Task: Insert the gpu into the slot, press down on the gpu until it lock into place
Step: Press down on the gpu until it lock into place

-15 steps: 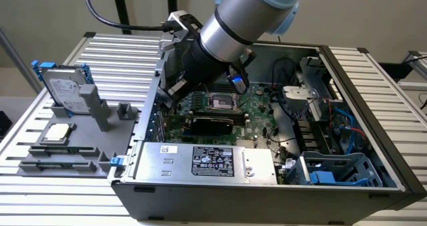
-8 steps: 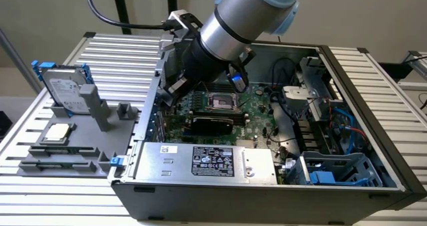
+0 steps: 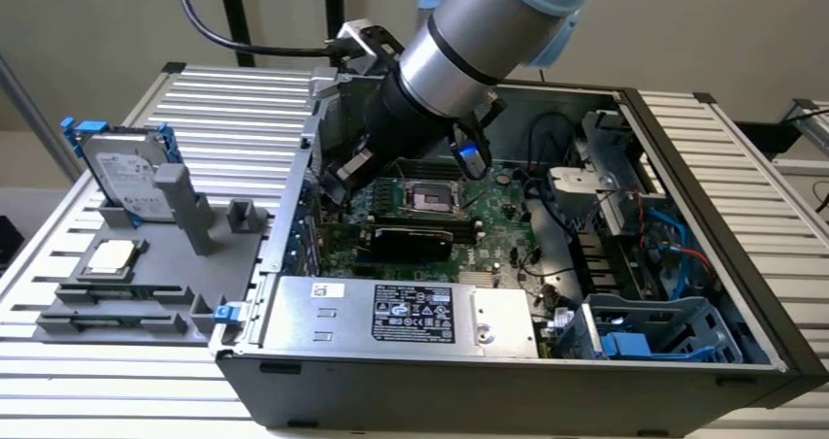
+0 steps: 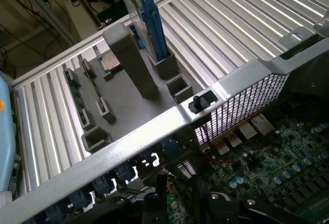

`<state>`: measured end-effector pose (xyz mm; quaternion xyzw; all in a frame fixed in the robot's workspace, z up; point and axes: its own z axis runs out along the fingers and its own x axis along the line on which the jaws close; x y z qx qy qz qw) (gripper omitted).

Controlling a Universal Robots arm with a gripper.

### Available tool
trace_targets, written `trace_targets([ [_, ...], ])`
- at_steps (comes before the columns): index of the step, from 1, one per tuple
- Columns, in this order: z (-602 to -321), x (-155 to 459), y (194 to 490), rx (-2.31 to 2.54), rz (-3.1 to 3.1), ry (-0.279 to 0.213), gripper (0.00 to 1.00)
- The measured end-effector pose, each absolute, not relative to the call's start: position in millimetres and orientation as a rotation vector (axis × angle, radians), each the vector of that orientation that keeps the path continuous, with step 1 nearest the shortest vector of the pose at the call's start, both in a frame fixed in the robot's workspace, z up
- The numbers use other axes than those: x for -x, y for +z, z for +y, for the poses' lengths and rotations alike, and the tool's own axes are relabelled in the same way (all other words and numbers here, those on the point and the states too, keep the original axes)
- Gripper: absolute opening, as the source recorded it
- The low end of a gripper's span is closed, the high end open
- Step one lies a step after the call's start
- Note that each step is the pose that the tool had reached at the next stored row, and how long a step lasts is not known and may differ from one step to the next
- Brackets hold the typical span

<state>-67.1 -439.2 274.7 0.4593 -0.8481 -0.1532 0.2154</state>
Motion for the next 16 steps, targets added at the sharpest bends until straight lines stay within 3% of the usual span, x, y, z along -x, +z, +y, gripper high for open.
trace_targets([
  [7,-439,50,275,-1.281,-2.364,-0.415,0.33],
  [16,-439,50,275,-1.417,-2.455,-0.311,0.33],
])
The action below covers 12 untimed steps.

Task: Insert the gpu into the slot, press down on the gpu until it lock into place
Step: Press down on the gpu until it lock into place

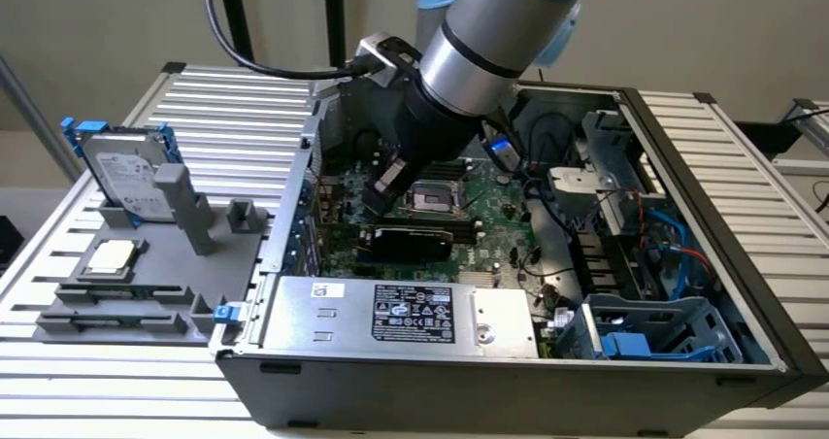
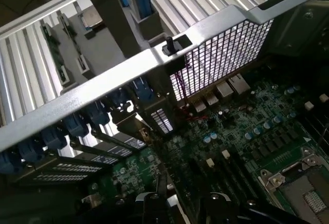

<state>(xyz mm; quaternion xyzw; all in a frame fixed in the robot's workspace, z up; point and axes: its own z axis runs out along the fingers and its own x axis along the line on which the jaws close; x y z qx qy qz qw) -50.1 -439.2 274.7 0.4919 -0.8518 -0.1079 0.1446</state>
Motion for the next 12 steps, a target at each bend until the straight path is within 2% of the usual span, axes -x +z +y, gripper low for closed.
trace_targets([
  [2,-439.3,50.1,275.0,-1.449,-2.458,-0.297,0.31],
  [5,-439.3,50.0,278.7,-1.483,-2.442,-0.293,0.12],
  [12,-439.3,50.1,281.9,-1.57,-2.4,-0.3,0.11],
])
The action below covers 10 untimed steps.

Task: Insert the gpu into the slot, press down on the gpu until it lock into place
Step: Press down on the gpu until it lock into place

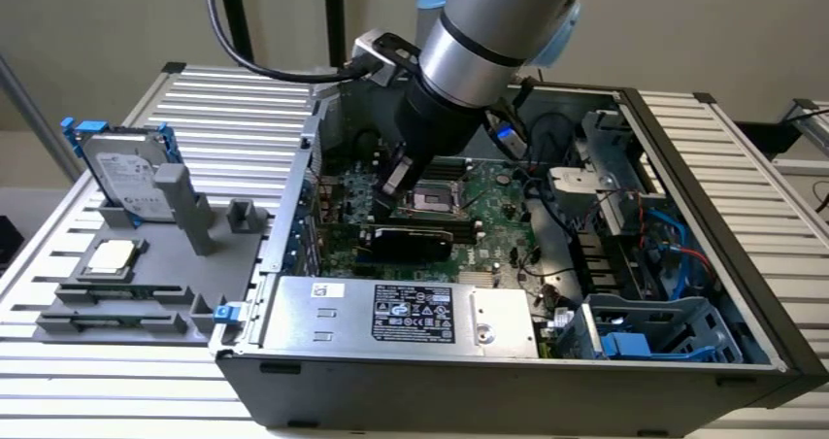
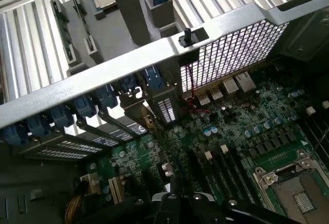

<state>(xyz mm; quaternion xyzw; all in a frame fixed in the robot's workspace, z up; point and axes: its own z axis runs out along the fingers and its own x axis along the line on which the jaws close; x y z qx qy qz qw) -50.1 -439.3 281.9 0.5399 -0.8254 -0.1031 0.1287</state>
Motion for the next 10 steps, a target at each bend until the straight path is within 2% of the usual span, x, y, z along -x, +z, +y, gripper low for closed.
trace_targets([
  [5,-439.2,51.5,281.2,-1.635,-2.447,-0.242,0.11],
  [10,-439.2,55.8,277.5,-1.675,-2.458,-0.218,0.11],
])
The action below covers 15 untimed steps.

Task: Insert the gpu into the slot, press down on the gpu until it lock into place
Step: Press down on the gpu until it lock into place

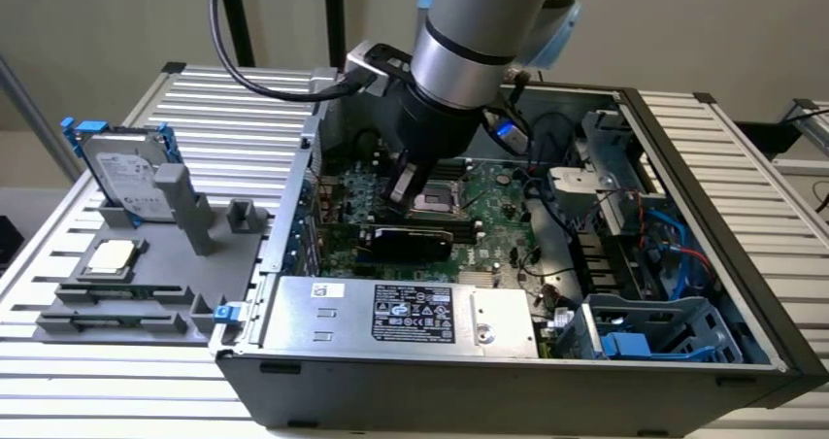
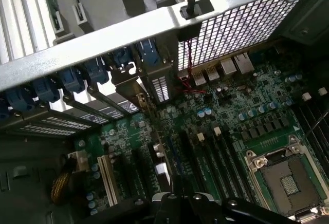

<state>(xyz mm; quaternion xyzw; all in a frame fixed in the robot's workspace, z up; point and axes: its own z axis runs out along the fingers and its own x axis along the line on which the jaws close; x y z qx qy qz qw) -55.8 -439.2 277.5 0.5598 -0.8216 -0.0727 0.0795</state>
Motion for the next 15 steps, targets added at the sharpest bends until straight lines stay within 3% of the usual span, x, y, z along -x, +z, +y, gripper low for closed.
trace_targets([
  [15,-439,76,270,-1.759,-2.493,-0.151,0.11],
])
